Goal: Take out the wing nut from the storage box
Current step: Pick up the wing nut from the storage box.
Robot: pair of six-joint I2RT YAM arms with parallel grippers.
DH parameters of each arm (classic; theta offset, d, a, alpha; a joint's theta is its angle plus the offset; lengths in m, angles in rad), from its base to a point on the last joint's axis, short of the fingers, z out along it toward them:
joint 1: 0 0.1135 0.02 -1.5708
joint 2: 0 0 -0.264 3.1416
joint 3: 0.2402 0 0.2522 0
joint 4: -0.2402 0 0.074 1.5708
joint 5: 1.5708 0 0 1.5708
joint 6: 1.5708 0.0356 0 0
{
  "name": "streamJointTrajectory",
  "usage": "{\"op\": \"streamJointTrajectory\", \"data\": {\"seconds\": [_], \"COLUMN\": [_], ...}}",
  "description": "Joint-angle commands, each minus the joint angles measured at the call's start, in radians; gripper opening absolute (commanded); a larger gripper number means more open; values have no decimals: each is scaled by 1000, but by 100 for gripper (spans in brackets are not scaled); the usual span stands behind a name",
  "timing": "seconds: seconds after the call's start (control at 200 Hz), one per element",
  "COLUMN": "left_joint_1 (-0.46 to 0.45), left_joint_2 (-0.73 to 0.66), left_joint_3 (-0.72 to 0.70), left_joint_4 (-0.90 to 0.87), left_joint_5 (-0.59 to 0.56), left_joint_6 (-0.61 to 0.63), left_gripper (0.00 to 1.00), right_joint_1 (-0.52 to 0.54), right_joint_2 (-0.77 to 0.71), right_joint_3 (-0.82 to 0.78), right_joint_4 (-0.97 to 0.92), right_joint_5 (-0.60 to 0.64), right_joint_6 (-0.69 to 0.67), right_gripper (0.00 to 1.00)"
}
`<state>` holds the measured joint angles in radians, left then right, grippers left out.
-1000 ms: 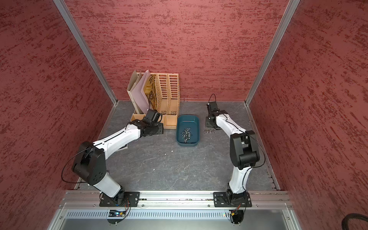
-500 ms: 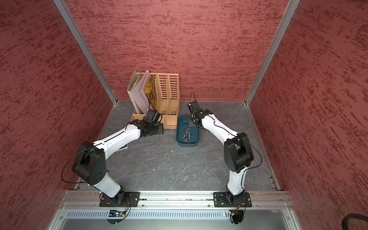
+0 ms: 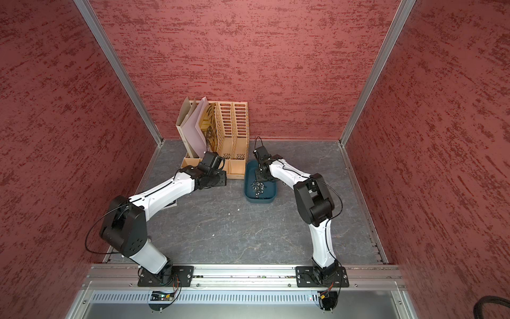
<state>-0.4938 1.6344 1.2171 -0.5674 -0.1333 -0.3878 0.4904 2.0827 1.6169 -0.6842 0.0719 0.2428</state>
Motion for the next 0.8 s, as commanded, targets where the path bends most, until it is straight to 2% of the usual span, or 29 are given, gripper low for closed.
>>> {"op": "streamJointTrajectory", "data": {"seconds": [0.0,0.431,0.792], "left_joint_1": [3,7,11], "left_joint_2": [-12,-19,-22], "left_joint_3": [1,-12,-21], "left_joint_4": [3,4,8], "left_joint_5": [-2,-9,-6], "left_joint_6": [1,-1,-2], "left_gripper": [53,53,53], "right_joint_1": [5,-1,-9], "right_joint_2": [15,101,139], "right_joint_3": [38,122,145], "right_joint_4": [23,-17,-34], "right_joint_5": [-7,26,12], "right_joint_6": [9,-14,-17], "right_gripper": [22,28,28]}}
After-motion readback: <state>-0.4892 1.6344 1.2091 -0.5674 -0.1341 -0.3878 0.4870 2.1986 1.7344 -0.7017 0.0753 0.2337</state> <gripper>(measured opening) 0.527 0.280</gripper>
